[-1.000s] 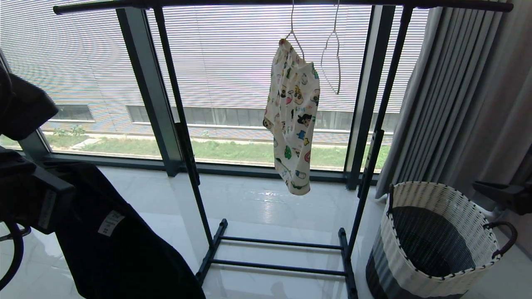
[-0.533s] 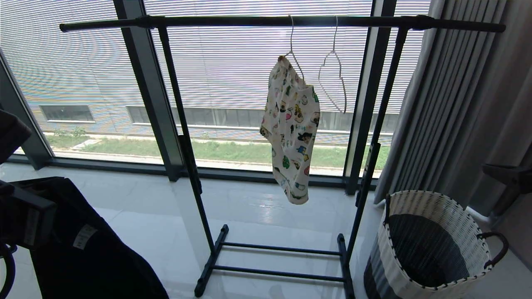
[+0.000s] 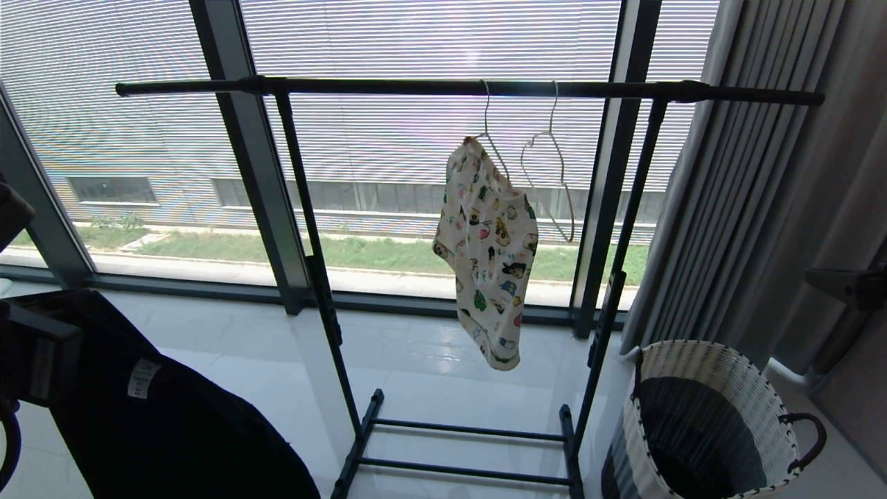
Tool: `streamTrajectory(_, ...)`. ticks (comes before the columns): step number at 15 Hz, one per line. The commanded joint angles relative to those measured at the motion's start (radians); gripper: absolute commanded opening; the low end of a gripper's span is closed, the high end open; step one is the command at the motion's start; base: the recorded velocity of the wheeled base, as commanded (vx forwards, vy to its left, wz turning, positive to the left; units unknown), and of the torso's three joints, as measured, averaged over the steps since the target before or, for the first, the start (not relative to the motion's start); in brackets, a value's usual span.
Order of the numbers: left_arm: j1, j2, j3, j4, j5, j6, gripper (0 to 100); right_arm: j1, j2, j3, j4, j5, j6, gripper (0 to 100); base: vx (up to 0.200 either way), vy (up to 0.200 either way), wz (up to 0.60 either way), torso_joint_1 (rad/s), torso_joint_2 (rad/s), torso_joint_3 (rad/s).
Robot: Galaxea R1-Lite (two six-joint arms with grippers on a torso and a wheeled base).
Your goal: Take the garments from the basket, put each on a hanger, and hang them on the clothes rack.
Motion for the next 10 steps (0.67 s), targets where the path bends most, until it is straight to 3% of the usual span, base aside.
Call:
streamTrajectory(1, 0.017, 0.007, -0.001, -0.009, 0.001, 0.000, 0, -0.002, 0.008, 0.002, 0.001, 0.001, 0.000, 100, 0.000, 0.000, 0.00, 0.198, -0.48, -0.290)
streamTrajectory(10, 0.017, 0.007, 0.001, -0.015, 0.001, 0.001, 0, -0.002, -0.001, 0.042, -0.007, 0.001, -0.007, 100, 0.000, 0.000, 0.00, 0.204, -0.45, -0.255)
